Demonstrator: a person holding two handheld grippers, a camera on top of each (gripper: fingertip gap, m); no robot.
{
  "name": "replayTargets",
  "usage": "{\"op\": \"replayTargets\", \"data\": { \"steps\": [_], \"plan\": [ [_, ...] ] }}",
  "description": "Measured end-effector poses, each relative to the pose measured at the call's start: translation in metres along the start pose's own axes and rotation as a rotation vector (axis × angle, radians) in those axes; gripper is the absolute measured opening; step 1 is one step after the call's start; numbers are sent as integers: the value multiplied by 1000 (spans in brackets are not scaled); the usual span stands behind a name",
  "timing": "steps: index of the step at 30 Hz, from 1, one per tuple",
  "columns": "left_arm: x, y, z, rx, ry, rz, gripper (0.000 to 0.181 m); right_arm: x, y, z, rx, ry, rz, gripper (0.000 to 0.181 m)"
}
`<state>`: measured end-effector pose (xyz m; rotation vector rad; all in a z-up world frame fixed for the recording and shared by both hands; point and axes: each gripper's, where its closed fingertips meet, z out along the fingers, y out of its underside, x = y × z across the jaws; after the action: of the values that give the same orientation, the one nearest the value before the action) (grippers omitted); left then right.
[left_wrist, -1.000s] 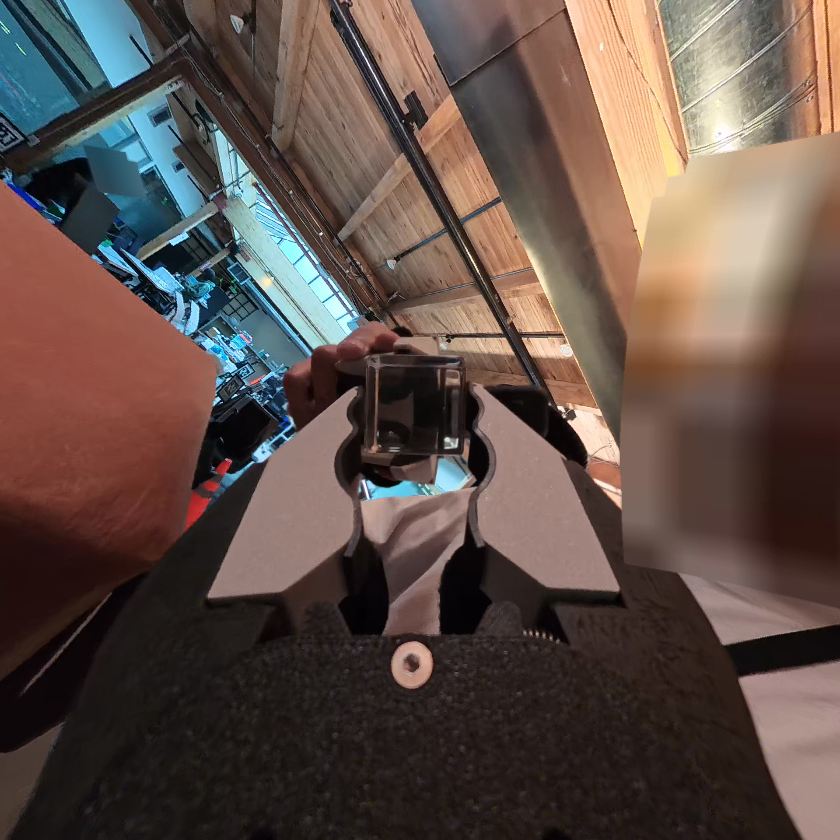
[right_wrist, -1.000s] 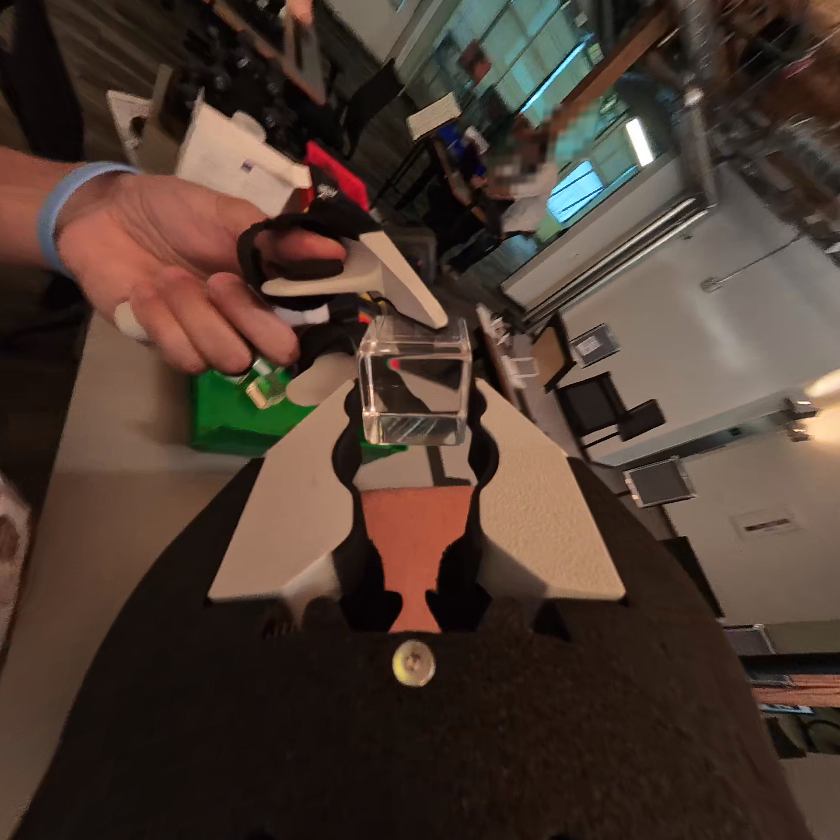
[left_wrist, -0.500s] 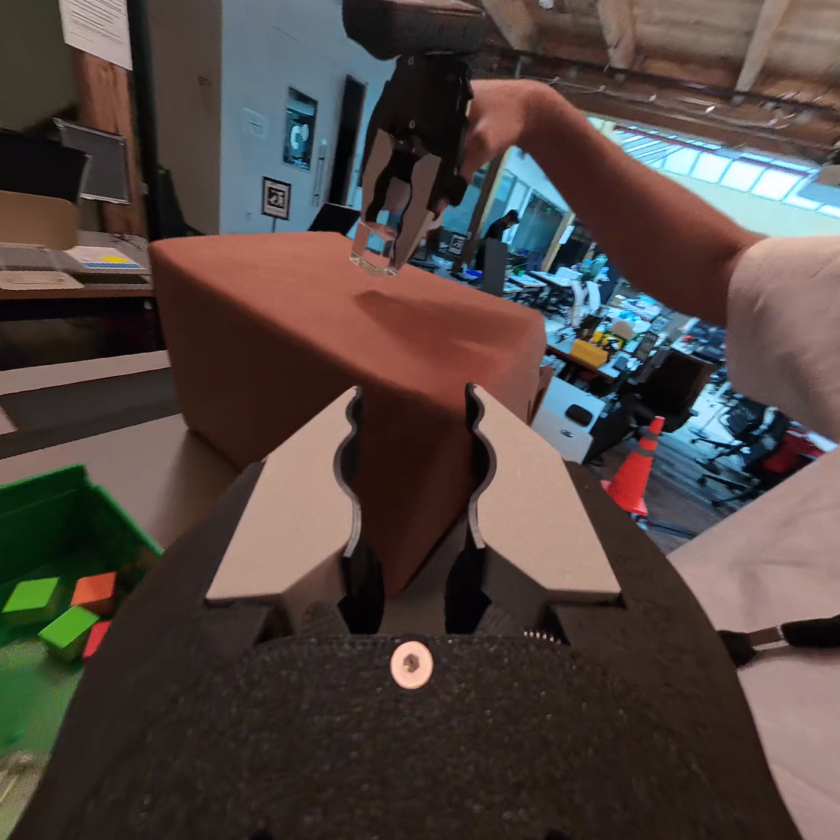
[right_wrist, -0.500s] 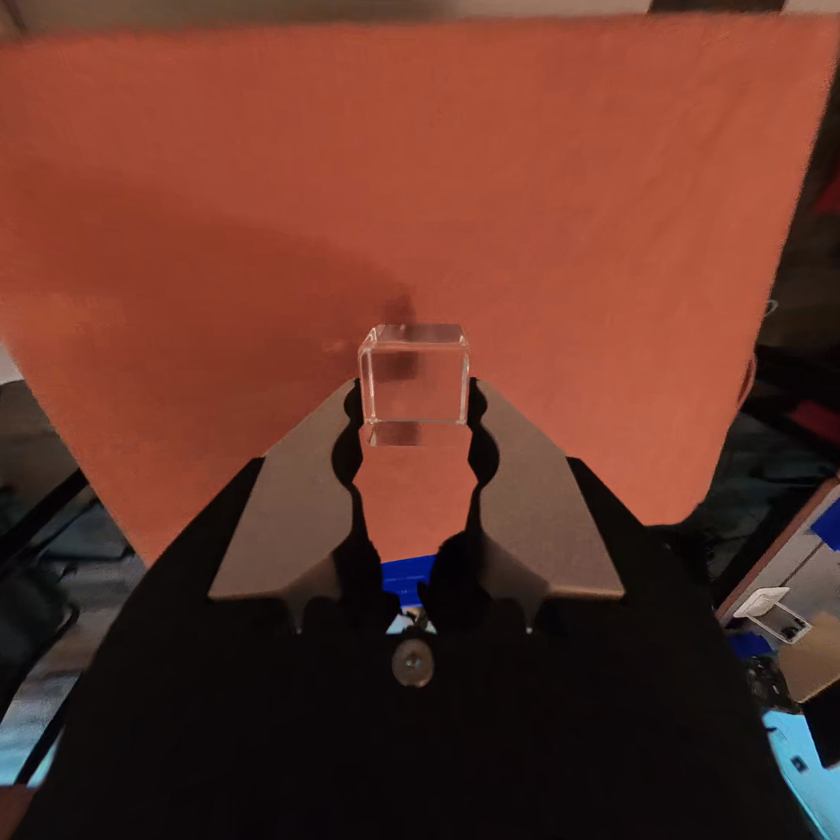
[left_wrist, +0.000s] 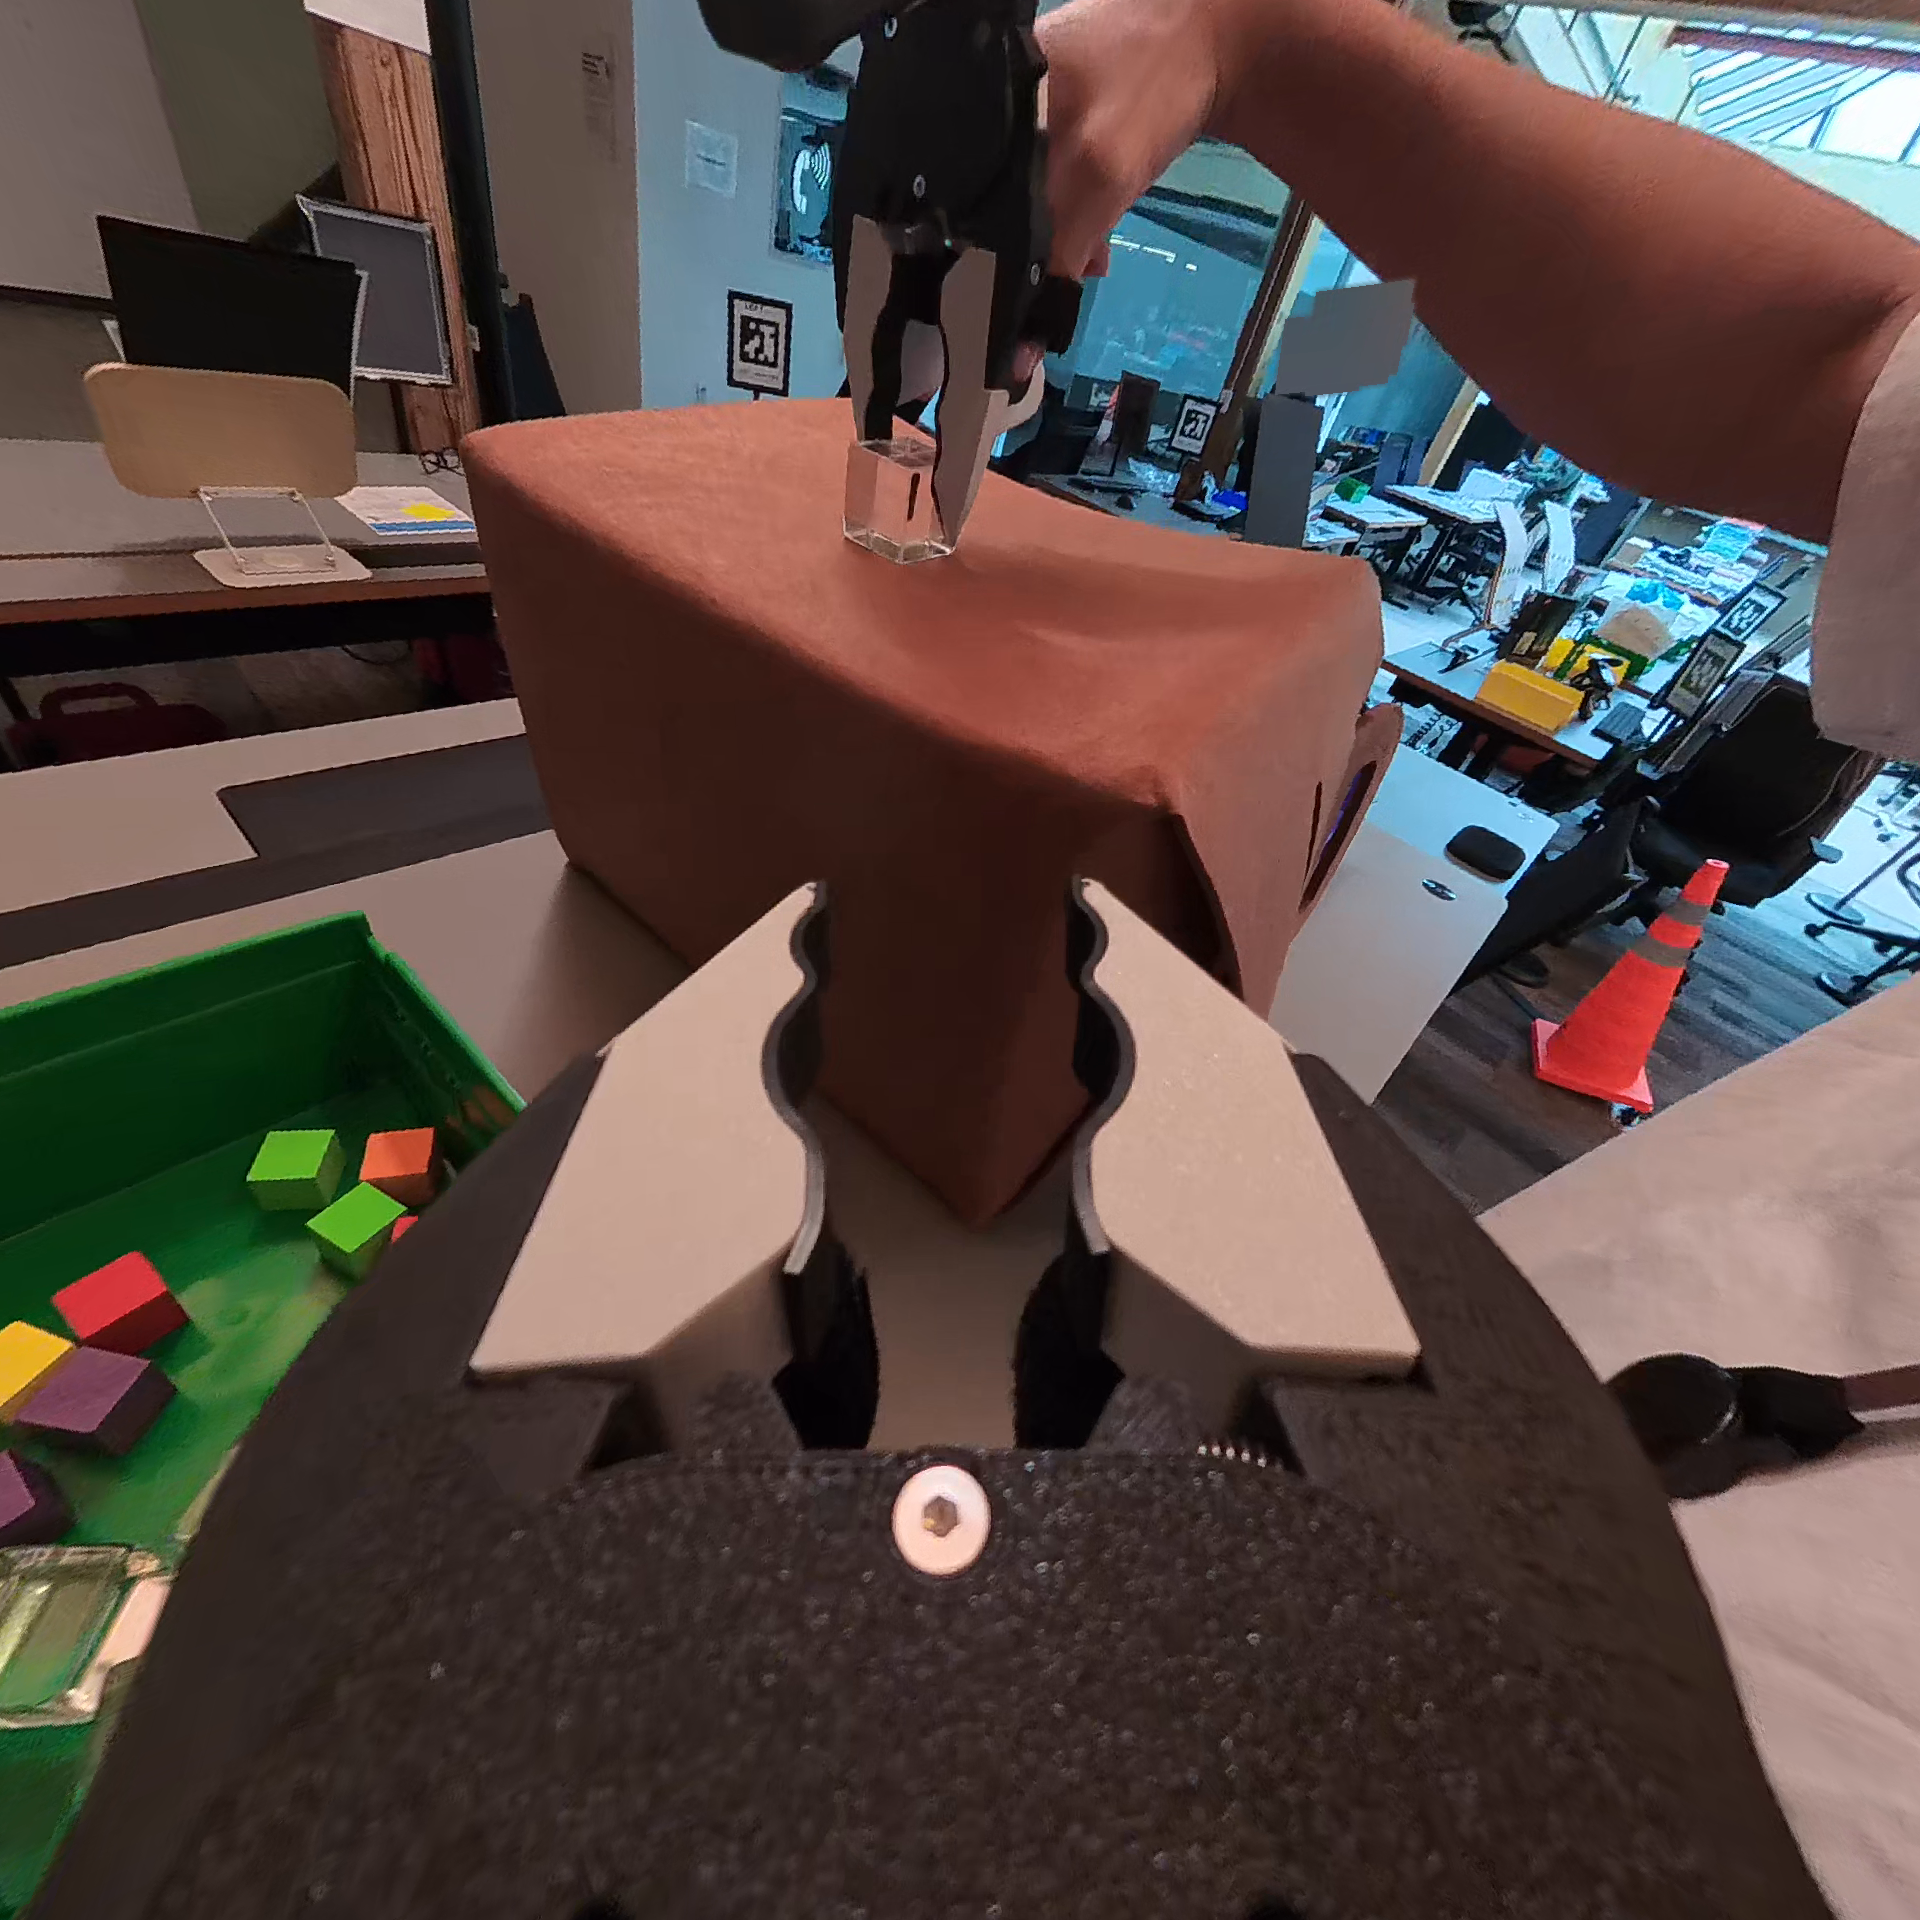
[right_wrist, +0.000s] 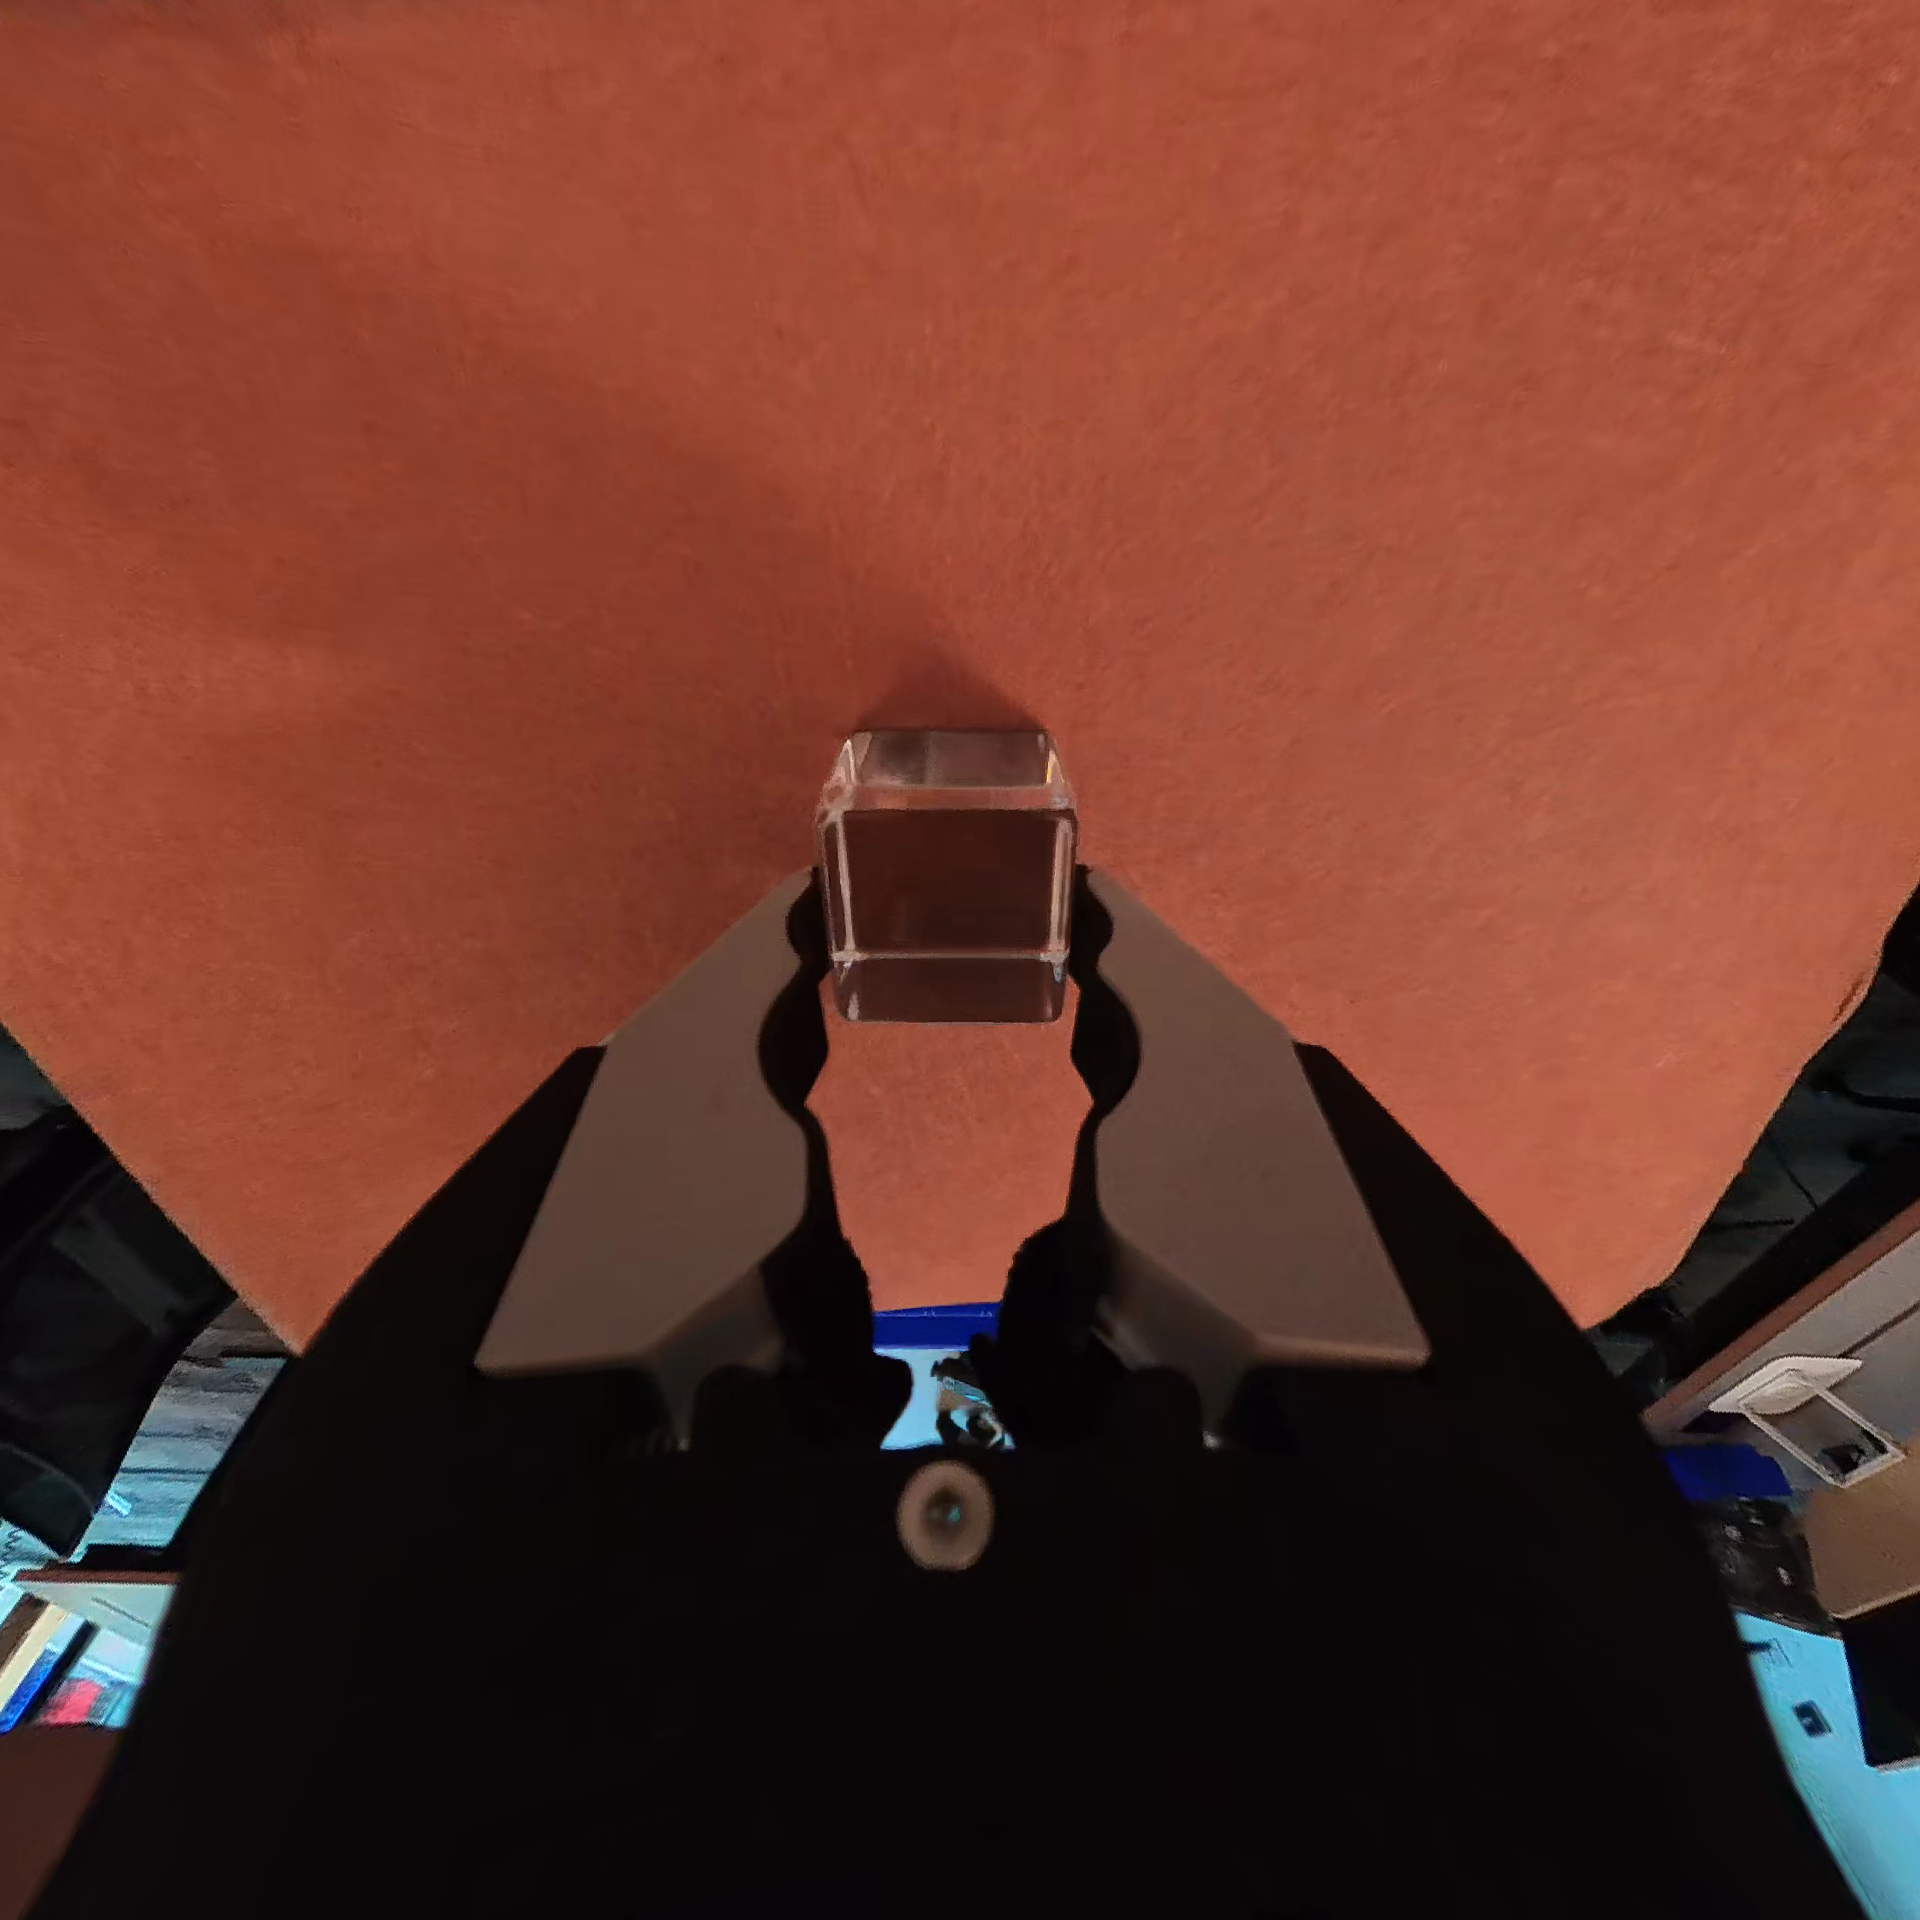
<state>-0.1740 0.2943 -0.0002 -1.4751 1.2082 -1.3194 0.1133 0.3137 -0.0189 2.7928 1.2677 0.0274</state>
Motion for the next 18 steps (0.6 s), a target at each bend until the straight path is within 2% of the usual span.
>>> {"op": "replayTargets", "data": {
  "steps": [7,12,14,16,17,18],
  "plan": [
    [-2,3,2,-14,-18,19,46,-1,3,-1,37,8,13,54],
    [-6,14,1,-68,-3,61,46,5,4,-20,131,108,33,67],
    [-12,24,-2,-135,17,58,45,-2,1,-43,272,145,75,68],
    [-22,37,-8,-218,43,53,45,-24,-7,-76,503,152,130,76],
    [-33,44,-11,-261,35,65,46,-49,-16,-97,677,95,157,78],
    [-47,50,-14,-295,5,86,46,-81,-26,-122,901,19,176,70]
  ]
}}
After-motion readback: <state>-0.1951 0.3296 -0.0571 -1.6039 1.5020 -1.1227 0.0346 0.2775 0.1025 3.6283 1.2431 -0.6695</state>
